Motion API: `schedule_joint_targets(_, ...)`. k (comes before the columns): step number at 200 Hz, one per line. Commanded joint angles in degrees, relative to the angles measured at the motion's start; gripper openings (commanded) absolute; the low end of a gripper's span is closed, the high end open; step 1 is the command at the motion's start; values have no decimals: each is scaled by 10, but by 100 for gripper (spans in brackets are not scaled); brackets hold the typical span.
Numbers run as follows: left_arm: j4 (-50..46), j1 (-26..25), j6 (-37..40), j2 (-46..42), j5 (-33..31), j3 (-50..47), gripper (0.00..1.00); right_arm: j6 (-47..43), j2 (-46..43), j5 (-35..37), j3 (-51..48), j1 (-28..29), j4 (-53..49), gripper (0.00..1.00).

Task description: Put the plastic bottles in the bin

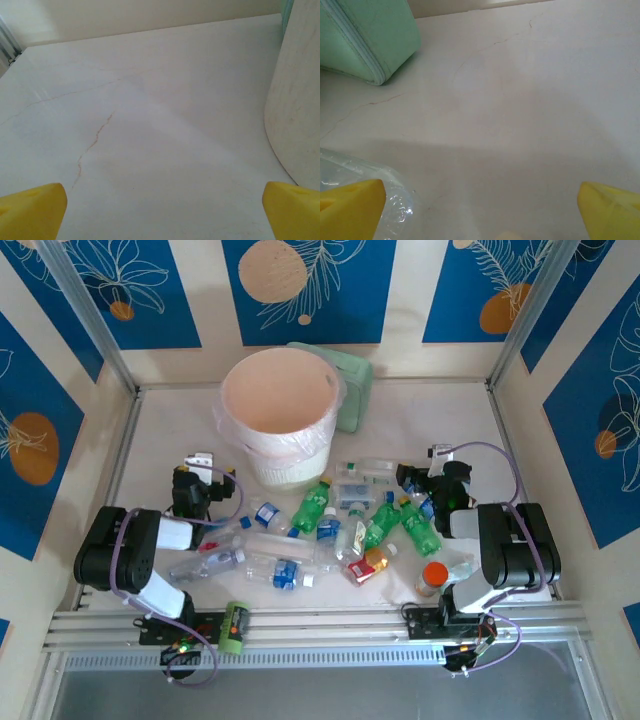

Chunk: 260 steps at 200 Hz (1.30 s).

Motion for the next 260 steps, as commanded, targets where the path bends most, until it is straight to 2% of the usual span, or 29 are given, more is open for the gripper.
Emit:
schedule_joint_targets(1,0,6,10,2,14,10,100,-11,-8,-4,10,2,6,99)
schedule_joint_targets(25,-1,4,19,2,39,10,100,-11,-8,-4,11,2,5,99)
schedule_joint_targets(185,-14,12,12,2,47,16,100,-11,-9,-5,10,1,6,99)
schedule_joint_targets(192,-14,14,10,0,48,15,100,-7,-13,10,13,5,7,99)
schedule_joint_targets(202,-24,14,10,-16,39,17,100,-1,-51,82,42,22,-65,99)
schedule_joint_targets(215,-121,13,9,-83,36,38,100,35,-128,151,134,36,-270,99)
schedule_joint_targets(224,-211,10,0,-138,4,69,100,116,-174,154,217,24,-437,99)
schedule_joint_targets(235,-297,8,-48,-201,-54,108,100,187,-211,100,300,-2,-603,99)
schedule_joint_targets(241,-345,8,-95,-231,-81,129,100,206,-225,79,317,-10,-647,99)
schedule_joint_targets(249,-421,8,-158,-263,-104,162,100,235,-249,94,301,-11,-664,99)
schedule_joint_targets(260,-534,8,-251,-287,-106,214,100,320,-280,93,275,-32,-701,99)
